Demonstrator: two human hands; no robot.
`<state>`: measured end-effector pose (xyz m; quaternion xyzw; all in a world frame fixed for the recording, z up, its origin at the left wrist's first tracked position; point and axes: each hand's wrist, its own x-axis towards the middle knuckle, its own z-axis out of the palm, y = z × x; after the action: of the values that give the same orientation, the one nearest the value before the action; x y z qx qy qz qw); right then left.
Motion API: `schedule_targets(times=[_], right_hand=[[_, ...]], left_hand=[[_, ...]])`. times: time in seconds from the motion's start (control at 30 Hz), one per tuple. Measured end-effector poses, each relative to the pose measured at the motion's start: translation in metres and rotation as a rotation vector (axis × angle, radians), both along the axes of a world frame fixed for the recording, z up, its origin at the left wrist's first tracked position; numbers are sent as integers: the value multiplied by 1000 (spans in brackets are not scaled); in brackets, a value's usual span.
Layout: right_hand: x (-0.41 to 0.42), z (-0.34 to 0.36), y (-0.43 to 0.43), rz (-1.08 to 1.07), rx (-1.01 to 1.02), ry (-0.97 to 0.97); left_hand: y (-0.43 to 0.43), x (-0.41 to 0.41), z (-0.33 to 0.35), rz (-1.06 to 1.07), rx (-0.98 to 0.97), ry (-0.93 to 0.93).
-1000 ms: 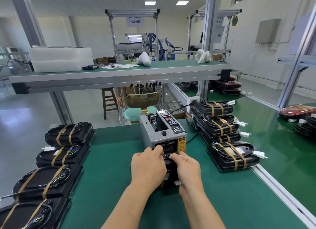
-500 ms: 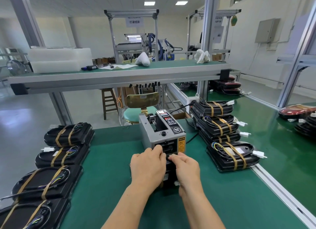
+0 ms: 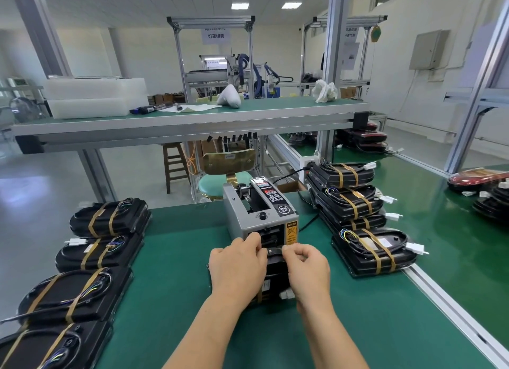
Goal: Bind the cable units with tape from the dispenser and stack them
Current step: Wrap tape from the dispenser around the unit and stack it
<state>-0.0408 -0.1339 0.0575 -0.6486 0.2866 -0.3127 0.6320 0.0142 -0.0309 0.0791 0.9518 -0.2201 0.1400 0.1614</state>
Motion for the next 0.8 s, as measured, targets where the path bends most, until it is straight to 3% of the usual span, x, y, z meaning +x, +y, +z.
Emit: schedule_targets(times=[0.43,0.63,0.8], right_hand=[[-1,-16,-7,83,132,-7],[-1,-14,-6,96,197,-46],[-2,-6,-6,106,343,-53]], left_hand=[[-10,7,7,19,19,99],[-16,10,3,-27,134,53],[-1,13,-1,-219,335,-22]])
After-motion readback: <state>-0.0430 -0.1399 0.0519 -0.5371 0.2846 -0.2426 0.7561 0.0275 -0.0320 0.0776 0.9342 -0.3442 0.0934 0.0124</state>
